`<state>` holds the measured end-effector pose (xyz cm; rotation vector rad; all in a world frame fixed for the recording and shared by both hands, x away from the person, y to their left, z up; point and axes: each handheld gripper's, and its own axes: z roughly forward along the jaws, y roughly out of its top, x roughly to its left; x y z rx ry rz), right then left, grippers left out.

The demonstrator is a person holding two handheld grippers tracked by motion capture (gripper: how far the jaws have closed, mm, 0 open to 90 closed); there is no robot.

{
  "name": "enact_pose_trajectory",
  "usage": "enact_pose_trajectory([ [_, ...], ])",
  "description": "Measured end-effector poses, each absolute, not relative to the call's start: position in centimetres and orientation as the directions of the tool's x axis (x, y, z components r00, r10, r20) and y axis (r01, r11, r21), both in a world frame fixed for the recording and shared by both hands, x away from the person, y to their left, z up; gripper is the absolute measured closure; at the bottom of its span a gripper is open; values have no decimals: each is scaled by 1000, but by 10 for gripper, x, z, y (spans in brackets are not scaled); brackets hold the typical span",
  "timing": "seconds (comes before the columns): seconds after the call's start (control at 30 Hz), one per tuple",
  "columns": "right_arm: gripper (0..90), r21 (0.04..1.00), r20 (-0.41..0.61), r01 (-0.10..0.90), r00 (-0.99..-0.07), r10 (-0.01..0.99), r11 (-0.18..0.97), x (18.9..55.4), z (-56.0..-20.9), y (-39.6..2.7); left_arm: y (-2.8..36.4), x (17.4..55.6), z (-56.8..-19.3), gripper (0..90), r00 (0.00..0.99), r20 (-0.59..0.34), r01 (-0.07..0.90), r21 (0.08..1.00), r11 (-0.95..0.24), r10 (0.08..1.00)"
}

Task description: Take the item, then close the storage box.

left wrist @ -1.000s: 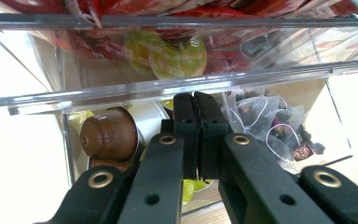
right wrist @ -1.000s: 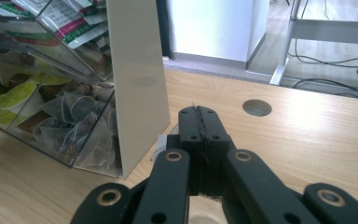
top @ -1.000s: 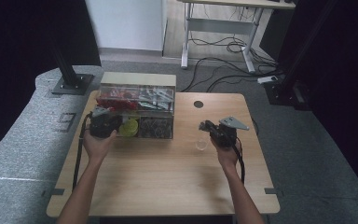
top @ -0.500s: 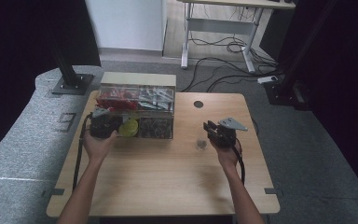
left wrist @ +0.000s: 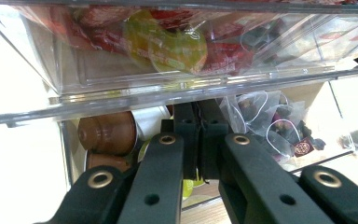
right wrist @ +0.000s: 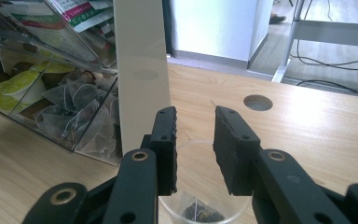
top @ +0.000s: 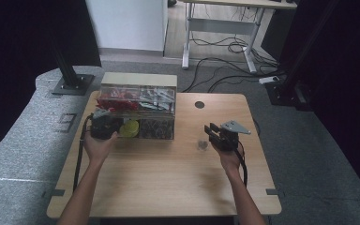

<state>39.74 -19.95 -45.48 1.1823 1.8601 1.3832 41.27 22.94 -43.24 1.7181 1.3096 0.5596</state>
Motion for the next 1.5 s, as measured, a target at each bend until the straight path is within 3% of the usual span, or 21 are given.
enact_pose_trajectory([
  [1.5, 625, 935, 125, 350, -487, 865, 62, 362, -485, -213, 227, 402, -438, 888, 359, -153, 528, 847, -65, 921],
])
